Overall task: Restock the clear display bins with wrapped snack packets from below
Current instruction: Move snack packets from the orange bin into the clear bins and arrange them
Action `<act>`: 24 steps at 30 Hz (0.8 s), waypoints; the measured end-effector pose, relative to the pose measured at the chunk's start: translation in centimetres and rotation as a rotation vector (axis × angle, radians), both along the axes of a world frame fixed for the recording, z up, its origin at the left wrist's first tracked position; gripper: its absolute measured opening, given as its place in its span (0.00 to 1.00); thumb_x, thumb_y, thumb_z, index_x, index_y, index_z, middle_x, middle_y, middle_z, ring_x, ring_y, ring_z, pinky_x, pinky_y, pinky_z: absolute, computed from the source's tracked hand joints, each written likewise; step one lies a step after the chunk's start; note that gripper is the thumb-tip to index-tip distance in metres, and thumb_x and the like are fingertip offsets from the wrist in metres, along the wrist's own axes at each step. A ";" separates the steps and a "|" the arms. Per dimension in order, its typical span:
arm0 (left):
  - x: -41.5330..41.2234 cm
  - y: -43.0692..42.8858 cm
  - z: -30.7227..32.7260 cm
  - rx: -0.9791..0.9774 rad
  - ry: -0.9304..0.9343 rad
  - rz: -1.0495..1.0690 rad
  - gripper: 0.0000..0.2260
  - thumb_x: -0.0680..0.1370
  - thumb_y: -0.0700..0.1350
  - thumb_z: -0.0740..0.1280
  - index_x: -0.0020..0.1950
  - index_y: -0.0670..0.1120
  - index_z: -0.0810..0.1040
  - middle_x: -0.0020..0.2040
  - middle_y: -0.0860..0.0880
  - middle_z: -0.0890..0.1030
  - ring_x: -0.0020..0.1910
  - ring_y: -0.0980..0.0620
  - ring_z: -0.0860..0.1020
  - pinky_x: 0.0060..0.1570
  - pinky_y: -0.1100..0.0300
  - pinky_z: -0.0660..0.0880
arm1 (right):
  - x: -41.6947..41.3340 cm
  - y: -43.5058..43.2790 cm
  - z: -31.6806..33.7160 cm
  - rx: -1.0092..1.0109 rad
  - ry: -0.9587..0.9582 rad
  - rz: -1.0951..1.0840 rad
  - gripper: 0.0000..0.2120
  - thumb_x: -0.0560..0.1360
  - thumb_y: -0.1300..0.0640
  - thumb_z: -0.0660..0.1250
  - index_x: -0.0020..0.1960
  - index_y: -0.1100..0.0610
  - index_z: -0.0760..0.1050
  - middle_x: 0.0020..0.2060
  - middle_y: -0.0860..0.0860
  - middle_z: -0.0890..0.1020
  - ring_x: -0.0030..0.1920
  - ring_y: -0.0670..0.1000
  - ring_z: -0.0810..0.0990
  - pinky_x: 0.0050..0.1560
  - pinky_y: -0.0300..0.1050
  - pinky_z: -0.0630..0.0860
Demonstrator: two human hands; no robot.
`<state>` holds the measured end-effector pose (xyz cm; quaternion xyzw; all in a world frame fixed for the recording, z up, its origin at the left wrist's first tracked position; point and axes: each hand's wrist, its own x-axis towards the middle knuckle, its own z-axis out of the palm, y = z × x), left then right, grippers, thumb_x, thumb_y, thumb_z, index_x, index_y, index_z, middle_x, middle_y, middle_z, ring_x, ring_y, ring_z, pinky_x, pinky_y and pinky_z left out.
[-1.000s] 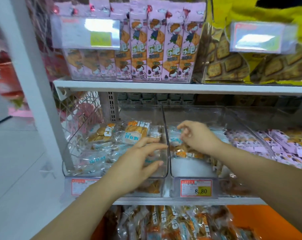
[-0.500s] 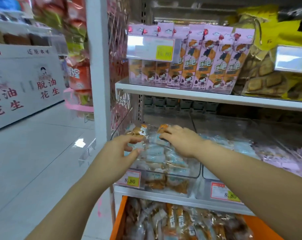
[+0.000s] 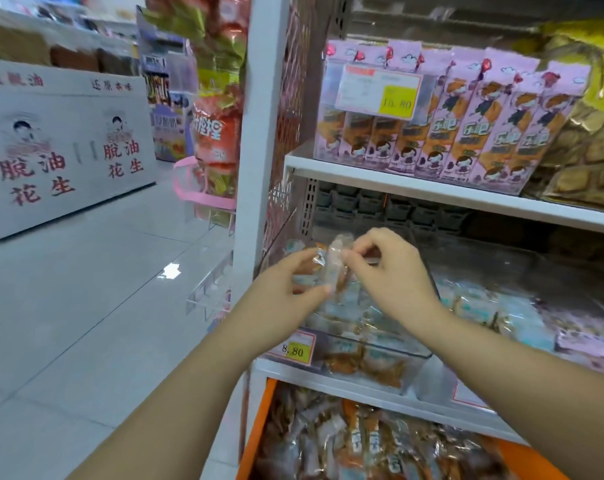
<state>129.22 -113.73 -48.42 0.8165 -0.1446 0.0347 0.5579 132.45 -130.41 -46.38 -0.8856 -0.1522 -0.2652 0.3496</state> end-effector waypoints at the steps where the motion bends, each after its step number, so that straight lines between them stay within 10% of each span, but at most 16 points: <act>1: -0.2 -0.3 0.1 -0.113 0.043 -0.029 0.21 0.75 0.53 0.69 0.67 0.61 0.70 0.63 0.59 0.76 0.56 0.60 0.78 0.57 0.57 0.76 | -0.5 1.0 0.1 0.070 0.043 0.046 0.08 0.73 0.59 0.70 0.36 0.55 0.74 0.41 0.48 0.77 0.43 0.43 0.76 0.46 0.33 0.70; 8: -0.5 0.9 0.6 -0.343 -0.028 0.179 0.14 0.75 0.45 0.70 0.58 0.58 0.76 0.51 0.58 0.82 0.53 0.57 0.80 0.57 0.49 0.77 | -0.7 2.3 0.9 0.359 0.334 0.432 0.12 0.80 0.58 0.60 0.48 0.45 0.79 0.49 0.42 0.82 0.52 0.40 0.80 0.55 0.41 0.77; 17: -1.0 2.3 1.9 -0.271 -0.104 0.397 0.06 0.78 0.49 0.66 0.51 0.58 0.71 0.45 0.59 0.78 0.36 0.68 0.78 0.26 0.78 0.68 | 5.2 2.3 -3.3 -0.593 0.276 -0.030 0.28 0.75 0.63 0.65 0.71 0.49 0.63 0.73 0.51 0.59 0.64 0.58 0.72 0.56 0.50 0.73; 24: -0.6 2.3 1.9 -0.303 -0.079 0.394 0.05 0.77 0.48 0.66 0.48 0.58 0.72 0.46 0.53 0.83 0.37 0.68 0.79 0.27 0.77 0.69 | 7.1 3.0 -2.8 -0.609 0.070 -0.149 0.09 0.75 0.65 0.62 0.53 0.57 0.75 0.51 0.54 0.78 0.52 0.58 0.78 0.43 0.47 0.70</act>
